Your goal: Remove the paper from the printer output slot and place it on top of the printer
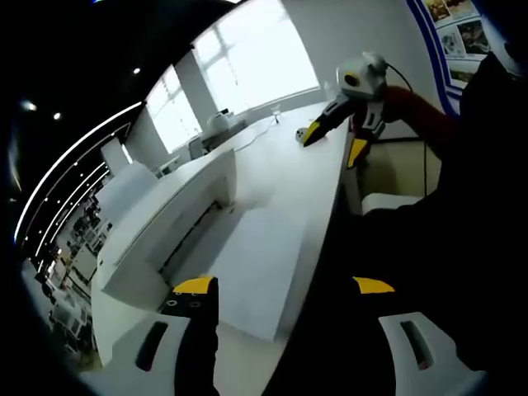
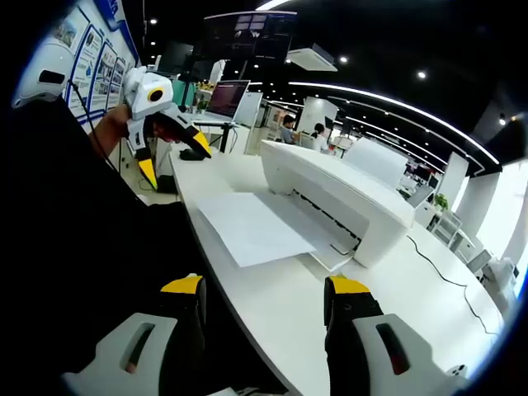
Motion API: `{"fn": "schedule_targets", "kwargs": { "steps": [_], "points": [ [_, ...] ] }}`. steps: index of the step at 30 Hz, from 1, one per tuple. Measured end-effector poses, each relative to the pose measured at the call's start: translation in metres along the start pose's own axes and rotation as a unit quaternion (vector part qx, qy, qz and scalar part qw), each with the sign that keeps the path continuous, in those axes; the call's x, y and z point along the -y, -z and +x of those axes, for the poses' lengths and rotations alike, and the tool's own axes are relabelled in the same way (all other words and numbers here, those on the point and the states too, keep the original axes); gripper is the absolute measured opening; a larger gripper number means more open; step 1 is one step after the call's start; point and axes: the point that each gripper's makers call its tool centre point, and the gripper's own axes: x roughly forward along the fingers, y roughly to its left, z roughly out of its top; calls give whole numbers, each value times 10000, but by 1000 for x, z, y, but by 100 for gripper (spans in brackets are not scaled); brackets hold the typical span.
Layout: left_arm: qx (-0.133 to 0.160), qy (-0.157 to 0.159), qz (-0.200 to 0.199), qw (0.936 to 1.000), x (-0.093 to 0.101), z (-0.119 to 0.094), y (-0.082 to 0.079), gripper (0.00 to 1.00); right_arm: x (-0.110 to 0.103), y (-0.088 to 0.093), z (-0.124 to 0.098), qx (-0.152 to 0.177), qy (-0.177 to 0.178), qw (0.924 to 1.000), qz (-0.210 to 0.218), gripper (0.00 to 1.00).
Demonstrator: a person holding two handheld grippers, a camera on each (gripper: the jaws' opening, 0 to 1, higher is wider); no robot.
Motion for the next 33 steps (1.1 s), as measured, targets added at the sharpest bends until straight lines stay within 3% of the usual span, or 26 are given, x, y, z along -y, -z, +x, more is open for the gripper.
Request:
{"fn": "schedule_targets", "kwargs": {
  "steps": [33],
  "points": [
    [-185,-142,210,9995,0,7,0,67,0,-1,-2,3,13,10000,-20,53]
  ]
}}
